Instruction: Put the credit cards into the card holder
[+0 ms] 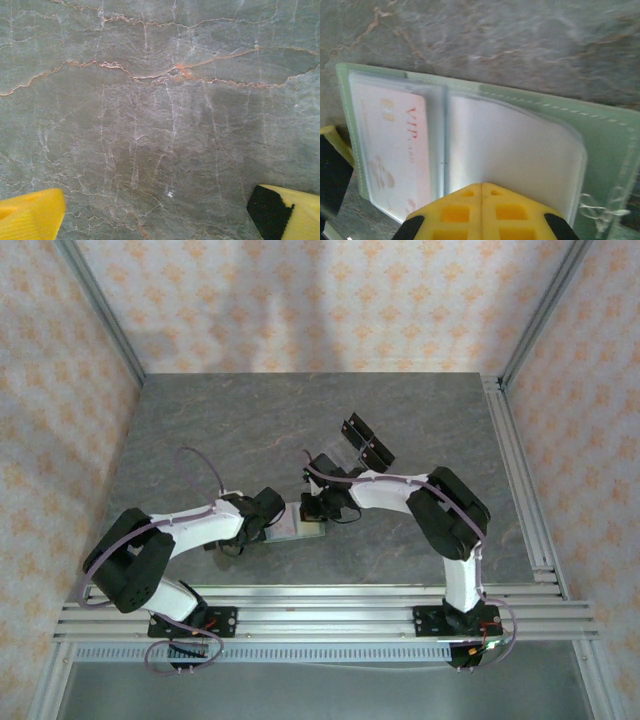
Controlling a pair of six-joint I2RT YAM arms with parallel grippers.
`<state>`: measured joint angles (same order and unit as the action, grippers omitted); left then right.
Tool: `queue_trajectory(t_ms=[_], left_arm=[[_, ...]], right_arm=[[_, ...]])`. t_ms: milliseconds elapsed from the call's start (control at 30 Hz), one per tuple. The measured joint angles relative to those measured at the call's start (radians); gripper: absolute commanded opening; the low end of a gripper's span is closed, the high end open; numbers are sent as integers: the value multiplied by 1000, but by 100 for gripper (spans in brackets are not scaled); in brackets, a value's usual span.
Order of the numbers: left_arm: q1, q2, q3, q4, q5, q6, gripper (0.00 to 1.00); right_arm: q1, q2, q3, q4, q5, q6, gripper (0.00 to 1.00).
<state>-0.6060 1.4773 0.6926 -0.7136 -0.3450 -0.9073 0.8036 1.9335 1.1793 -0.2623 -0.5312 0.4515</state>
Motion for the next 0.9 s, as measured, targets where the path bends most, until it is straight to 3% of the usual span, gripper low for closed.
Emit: queue_trajectory(t_ms=[900], left_arm=[[0, 11, 7, 1, 0, 16, 100]], right_arm=[[23, 17, 66, -28, -10, -4, 2]])
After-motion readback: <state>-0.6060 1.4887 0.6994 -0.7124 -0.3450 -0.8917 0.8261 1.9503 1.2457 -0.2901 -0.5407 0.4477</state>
